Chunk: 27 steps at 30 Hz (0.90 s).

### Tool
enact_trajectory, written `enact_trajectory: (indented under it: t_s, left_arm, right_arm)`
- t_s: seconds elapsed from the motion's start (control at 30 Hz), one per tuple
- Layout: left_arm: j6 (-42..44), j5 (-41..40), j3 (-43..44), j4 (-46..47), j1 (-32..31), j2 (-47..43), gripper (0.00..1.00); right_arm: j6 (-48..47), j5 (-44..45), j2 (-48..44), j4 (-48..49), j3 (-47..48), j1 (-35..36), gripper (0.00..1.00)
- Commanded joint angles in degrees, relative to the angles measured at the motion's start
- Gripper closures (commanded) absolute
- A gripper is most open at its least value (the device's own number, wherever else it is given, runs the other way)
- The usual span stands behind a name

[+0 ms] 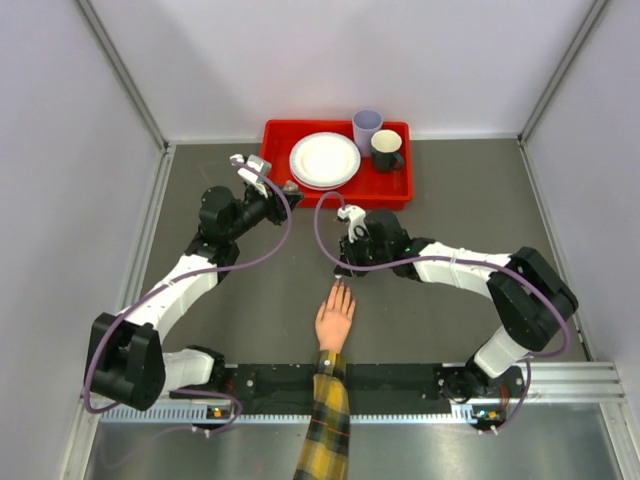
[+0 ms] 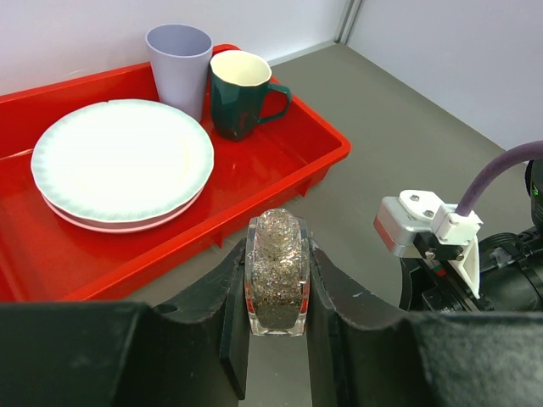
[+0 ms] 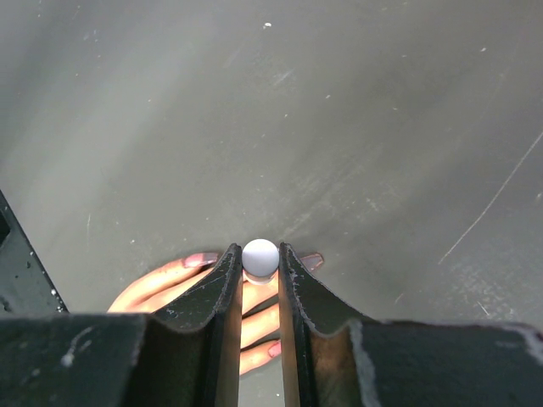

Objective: Paint the nails

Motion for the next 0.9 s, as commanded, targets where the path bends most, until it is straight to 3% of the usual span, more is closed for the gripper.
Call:
enact_trajectory:
  t_s: [0.0, 0.87]
  left_arm:
    - [-0.6, 0.9, 0.3, 3.2, 0.3, -0.6, 1.0]
    - [-0.7, 0.9, 0.1, 3.2, 0.3, -0.6, 1.0]
  right_arm:
    - [0.1, -1.7, -1.4, 2.4, 2.1, 0.8, 1.0]
    - [0.0, -0.5, 1.5, 4.2, 3.0, 0.1, 1.0]
